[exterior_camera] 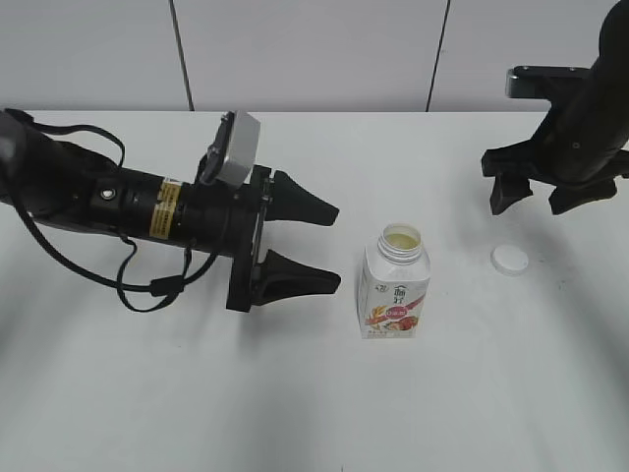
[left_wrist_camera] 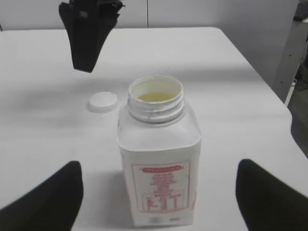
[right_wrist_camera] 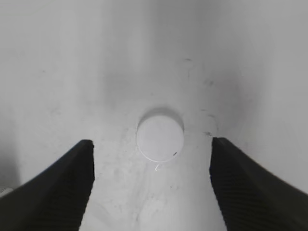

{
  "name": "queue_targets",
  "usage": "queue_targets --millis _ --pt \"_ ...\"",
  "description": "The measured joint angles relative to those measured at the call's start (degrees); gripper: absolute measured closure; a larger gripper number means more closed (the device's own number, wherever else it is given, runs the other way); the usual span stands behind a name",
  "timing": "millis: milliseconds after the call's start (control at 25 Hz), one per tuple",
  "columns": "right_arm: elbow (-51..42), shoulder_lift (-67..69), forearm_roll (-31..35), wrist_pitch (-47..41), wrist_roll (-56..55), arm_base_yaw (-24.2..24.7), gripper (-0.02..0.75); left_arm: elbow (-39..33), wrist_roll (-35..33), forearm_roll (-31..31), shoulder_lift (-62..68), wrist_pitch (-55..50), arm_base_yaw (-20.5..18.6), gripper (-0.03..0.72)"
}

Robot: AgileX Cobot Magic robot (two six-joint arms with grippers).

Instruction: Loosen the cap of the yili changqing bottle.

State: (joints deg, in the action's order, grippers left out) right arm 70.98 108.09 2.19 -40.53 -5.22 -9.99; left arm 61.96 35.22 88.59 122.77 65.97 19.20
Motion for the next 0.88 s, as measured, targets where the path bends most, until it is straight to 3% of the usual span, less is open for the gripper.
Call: queue_targets --millis 200,480,880 --pt "0.00 -2.11 0.01 0.07 -0.06 0.00 0.152 0.00 5.59 5.09 -4.81 -8.57 -1.79 0.099" --pt "0.81 -3.35 -0.10 0.51 0.00 0.00 0.152 0.00 7.42 4.74 -11.71 -35.73 -1.95 0.099" --pt "10.64 -3.40 -2.76 -3.14 0.00 0.00 0.152 0.00 7.47 -9.88 -15.83 -72.53 -1.99 0.101"
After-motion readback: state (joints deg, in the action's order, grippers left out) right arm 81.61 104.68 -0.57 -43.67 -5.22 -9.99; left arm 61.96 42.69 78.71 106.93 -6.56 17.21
